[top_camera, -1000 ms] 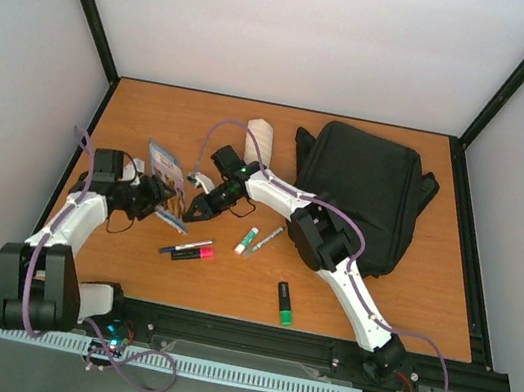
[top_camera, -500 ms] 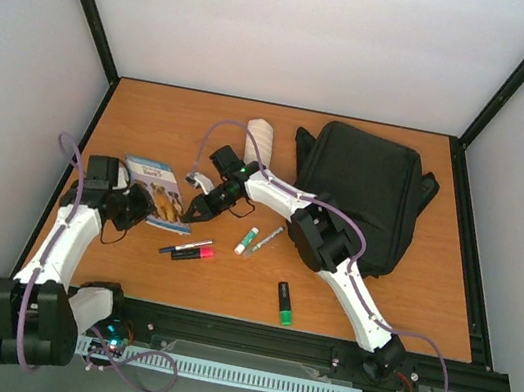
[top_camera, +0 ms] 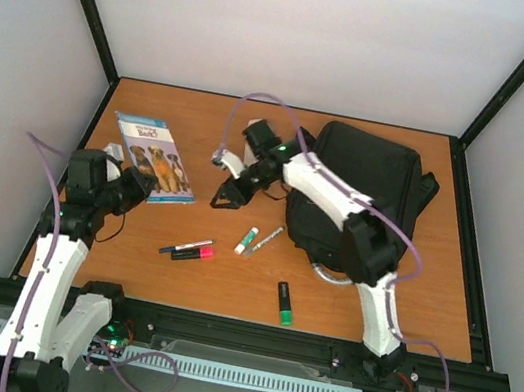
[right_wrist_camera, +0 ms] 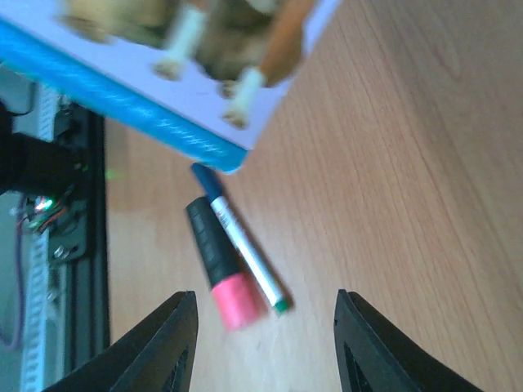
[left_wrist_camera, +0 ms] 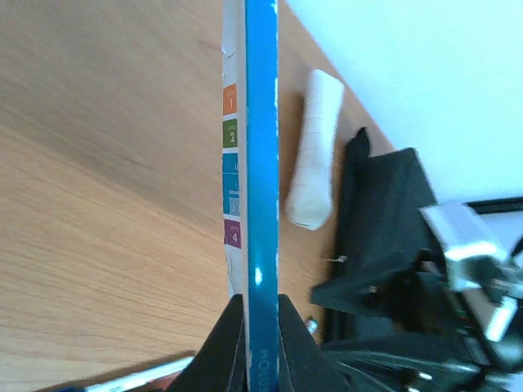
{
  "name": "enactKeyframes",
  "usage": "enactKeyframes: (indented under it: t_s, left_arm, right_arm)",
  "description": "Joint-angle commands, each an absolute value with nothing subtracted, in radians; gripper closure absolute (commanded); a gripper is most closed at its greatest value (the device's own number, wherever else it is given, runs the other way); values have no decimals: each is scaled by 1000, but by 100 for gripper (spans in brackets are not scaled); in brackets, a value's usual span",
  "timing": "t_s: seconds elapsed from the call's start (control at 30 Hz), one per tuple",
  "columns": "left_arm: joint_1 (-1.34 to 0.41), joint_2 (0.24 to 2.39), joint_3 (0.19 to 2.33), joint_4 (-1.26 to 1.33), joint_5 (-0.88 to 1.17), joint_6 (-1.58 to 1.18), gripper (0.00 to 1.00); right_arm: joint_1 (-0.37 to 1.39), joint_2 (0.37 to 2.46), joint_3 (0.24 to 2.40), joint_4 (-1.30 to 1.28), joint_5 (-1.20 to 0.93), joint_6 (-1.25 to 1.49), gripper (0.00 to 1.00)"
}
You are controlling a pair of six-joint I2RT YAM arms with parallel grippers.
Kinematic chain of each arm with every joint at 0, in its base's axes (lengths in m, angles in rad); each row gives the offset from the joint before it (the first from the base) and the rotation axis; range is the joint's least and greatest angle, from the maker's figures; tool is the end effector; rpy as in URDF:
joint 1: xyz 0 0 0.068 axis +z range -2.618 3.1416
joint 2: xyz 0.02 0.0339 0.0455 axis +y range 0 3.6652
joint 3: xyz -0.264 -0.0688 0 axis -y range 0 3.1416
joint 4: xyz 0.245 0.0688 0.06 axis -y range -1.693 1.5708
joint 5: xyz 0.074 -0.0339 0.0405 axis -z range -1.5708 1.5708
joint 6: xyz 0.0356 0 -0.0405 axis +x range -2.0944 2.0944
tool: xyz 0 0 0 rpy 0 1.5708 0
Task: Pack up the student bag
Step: Pick up the book from the center of the board.
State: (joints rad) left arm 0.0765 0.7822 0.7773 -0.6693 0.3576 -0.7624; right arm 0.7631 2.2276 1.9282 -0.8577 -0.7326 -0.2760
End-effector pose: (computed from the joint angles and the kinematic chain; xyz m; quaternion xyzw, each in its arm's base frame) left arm 0.1624 -0.0001 0.2914 -0.2908 0.8413 -0.2944 0.3478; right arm 0.3257 0.3444 0.2157 -0.5175 0.7567 0.3864 0.1016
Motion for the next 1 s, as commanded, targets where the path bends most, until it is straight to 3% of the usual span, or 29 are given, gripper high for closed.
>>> enactKeyframes:
  t_s: [0.0, 0.1, 0.3, 0.43, 0.7, 0.97]
  left_arm:
    - [33, 721, 747, -495, 444, -846, 99]
    - [-51, 788, 787, -436, 452, -842, 99]
    - [-401, 1037, 1041, -355, 414, -721, 99]
    - [-554, 1081, 1159, -366, 443, -708, 99]
    - [-647, 1007, 1081, -471, 452, -691, 99]
    - [-661, 923, 922, -435, 602, -671, 99]
  right_arm:
    - [697, 2001, 1805, -941, -751, -439, 51]
    - [612, 1883, 1714, -1024, -714, -511, 51]
    - [341, 1583, 1451, -1032, -589, -566, 50]
    - [182, 1376, 1297, -1035, -444, -664, 43]
    - [77, 1186, 1048, -1052, -370, -843, 33]
    - [77, 1162, 1030, -1060, -353, -895, 29]
